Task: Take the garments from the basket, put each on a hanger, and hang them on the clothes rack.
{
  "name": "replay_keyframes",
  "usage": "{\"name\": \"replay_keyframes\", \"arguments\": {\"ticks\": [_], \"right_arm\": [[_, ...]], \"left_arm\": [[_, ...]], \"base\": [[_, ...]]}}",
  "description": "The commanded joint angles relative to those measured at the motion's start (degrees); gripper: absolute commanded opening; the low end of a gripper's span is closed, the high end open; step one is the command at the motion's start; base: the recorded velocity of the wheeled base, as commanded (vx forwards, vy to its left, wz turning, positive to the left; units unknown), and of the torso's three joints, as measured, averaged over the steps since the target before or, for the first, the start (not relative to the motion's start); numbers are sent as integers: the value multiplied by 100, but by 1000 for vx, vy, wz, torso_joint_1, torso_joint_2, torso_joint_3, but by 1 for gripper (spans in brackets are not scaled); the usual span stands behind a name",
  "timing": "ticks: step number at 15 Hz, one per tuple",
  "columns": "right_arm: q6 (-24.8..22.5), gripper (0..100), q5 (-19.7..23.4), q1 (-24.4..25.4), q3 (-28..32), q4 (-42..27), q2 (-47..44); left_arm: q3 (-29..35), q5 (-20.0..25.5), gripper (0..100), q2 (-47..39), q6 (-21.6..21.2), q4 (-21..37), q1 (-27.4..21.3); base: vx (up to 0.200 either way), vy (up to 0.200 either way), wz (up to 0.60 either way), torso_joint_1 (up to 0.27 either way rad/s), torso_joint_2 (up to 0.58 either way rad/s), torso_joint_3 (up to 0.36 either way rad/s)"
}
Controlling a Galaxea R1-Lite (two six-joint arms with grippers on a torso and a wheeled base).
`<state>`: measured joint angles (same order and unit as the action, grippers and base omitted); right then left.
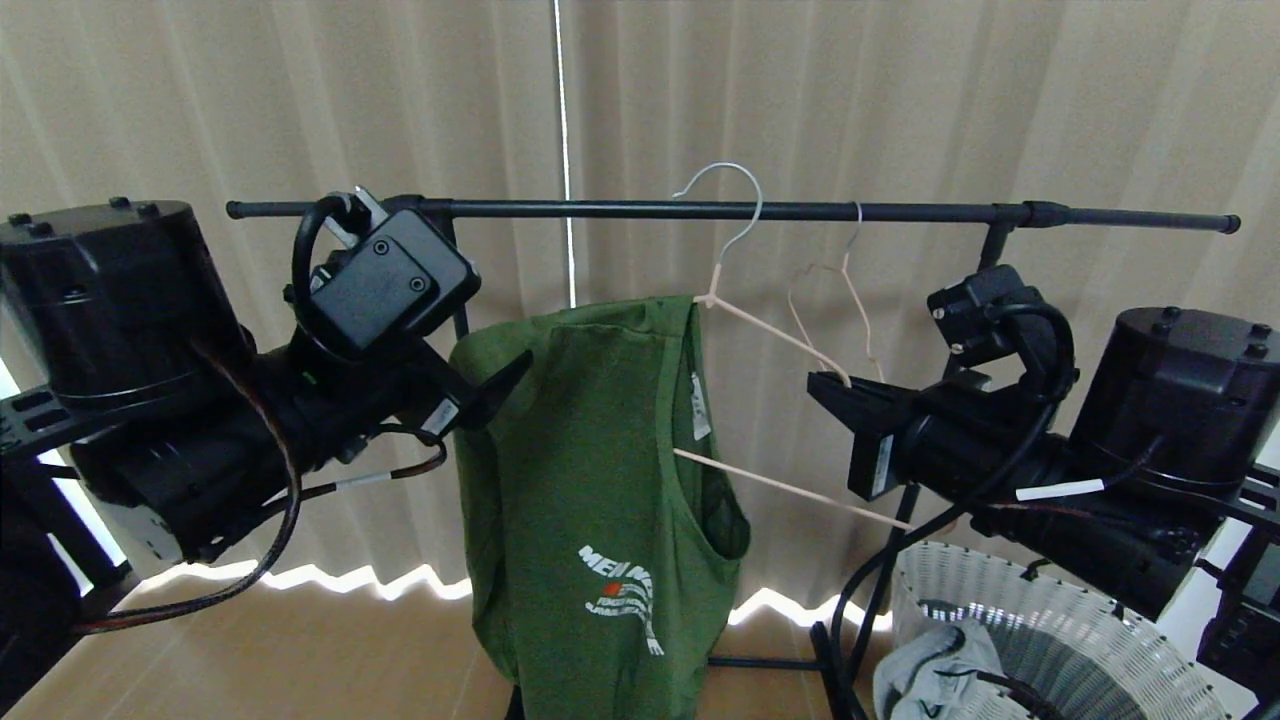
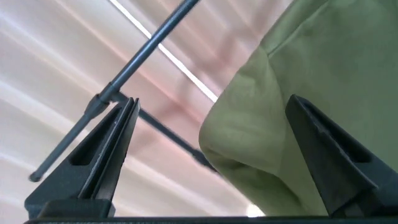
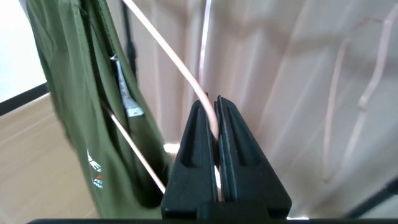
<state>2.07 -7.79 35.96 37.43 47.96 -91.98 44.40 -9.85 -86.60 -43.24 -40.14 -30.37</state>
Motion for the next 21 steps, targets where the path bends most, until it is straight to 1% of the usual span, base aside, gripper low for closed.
{"name": "replay_keyframes", "arguments": {"ticks": [1,5,6,8,9,11,12,13,14,18,21], "right_arm": [[12,0,85,69,-34,3,31],[12,0,120,262,-139,12,101],[12,0,120,315,-165,12,92],[12,0,137,315,-130,12,48],[12,0,146,315,-121,73,22],[-5,0,155,341,-165,258,4],[-5,0,155,350,-174,258,13],[-5,0,225,403,-192,267,40],[-14,0,278,403,-244,284,57],[-31,0,533,403,-341,284,110],[-31,0,594,412,-359,293,110]], "left_arm": [[60,9,100,-120,-9,-2,13],[315,9,100,-349,-97,-11,-22],[341,106,100,-331,-88,-11,-145],[245,669,100,-252,-97,-2,-189],[192,730,100,-226,-141,-2,-198],[174,730,100,-261,-343,-2,-163],[183,730,100,-261,-352,-2,-154],[297,721,100,-287,-352,-2,-13],[350,730,100,-331,-352,-2,13],[359,730,100,-375,-361,-2,48],[350,730,100,-410,-361,-2,48]], "base": [[0,0,0,0,0,0],[0,0,0,0,0,0],[0,0,0,0,0,0],[0,0,0,0,0,0],[0,0,0,0,0,0],[0,0,0,0,0,0],[0,0,0,0,0,0],[0,0,0,0,0,0],[0,0,0,0,0,0],[0,0,0,0,0,0],[0,0,0,0,0,0]]}}
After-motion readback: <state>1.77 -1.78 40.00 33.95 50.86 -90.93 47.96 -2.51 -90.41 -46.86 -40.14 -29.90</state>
